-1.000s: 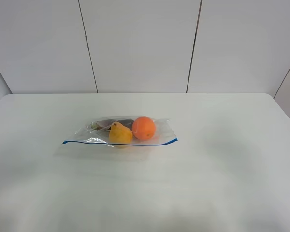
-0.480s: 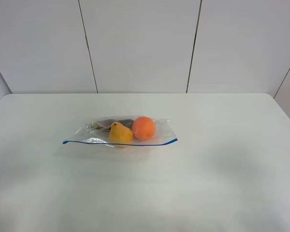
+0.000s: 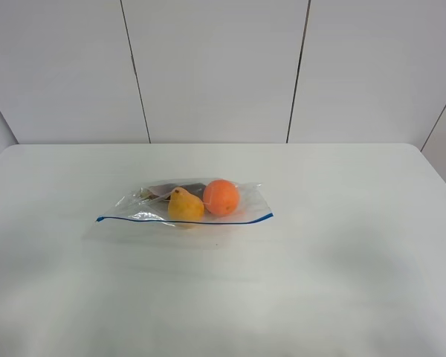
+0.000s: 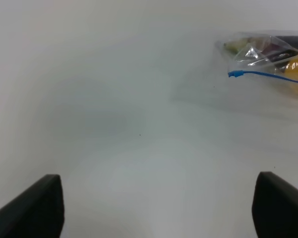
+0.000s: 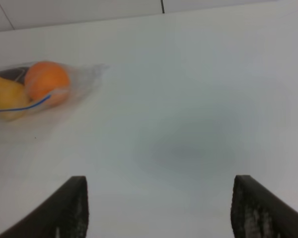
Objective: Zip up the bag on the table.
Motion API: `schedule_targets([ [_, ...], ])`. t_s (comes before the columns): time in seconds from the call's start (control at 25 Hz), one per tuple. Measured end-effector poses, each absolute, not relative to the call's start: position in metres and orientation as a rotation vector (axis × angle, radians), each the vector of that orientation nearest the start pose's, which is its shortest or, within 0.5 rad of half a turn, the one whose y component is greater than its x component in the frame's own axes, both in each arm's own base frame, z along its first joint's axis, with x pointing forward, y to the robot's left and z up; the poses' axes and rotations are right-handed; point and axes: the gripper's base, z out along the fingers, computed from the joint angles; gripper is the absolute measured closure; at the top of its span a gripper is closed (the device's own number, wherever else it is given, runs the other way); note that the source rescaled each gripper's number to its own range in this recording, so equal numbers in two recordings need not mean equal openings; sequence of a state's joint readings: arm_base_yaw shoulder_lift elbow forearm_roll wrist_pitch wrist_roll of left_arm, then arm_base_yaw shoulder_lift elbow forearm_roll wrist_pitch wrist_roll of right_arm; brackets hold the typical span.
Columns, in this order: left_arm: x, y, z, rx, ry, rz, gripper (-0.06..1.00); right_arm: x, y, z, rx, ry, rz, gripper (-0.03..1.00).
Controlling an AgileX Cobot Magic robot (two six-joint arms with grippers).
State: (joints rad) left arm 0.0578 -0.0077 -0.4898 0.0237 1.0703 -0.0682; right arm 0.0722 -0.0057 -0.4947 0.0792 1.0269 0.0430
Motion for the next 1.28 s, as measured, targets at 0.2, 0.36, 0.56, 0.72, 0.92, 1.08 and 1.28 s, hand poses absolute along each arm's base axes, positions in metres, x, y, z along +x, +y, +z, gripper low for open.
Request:
schedule_targets([
  [0.2, -0.0054, 0.0016, 0.2737, -0.131, 2.052, 0.022, -0.04, -0.0044, 0.0061, 0.2788, -0.031, 2.011, 0.171, 0.12],
  [0.36, -0.0054, 0.0016, 0.2737, -0.131, 2.052, 0.022, -0.04, -0.0044, 0.0061, 0.2788, -0.031, 2.011, 0.171, 0.13],
  [0.56, -0.0054, 0.0016, 0.2737, -0.131, 2.052, 0.022, -0.04, -0.0044, 0.0062, 0.2788, -0.031, 2.011, 0.172, 0.13],
  [0.72, -0.0054, 0.0016, 0.2737, -0.131, 2.052, 0.022, -0.04, -0.0044, 0.0062, 0.2788, -0.031, 2.011, 0.172, 0.13],
  [0.92, -0.0054, 0.0016, 0.2737, -0.131, 2.052, 0.022, -0.04, -0.0044, 0.0062, 0.2788, -0.031, 2.011, 0.172, 0.13],
  [1.08, -0.0054, 0.0016, 0.2737, -0.131, 2.052, 0.022, -0.04, -0.0044, 0.0062, 0.2788, -0.031, 2.011, 0.172, 0.13],
  [1.28, -0.0054, 0.0016, 0.2737, -0.131, 2.052, 0.022, -0.04, -0.0044, 0.0062, 0.2788, -0.031, 2.011, 0.172, 0.13],
])
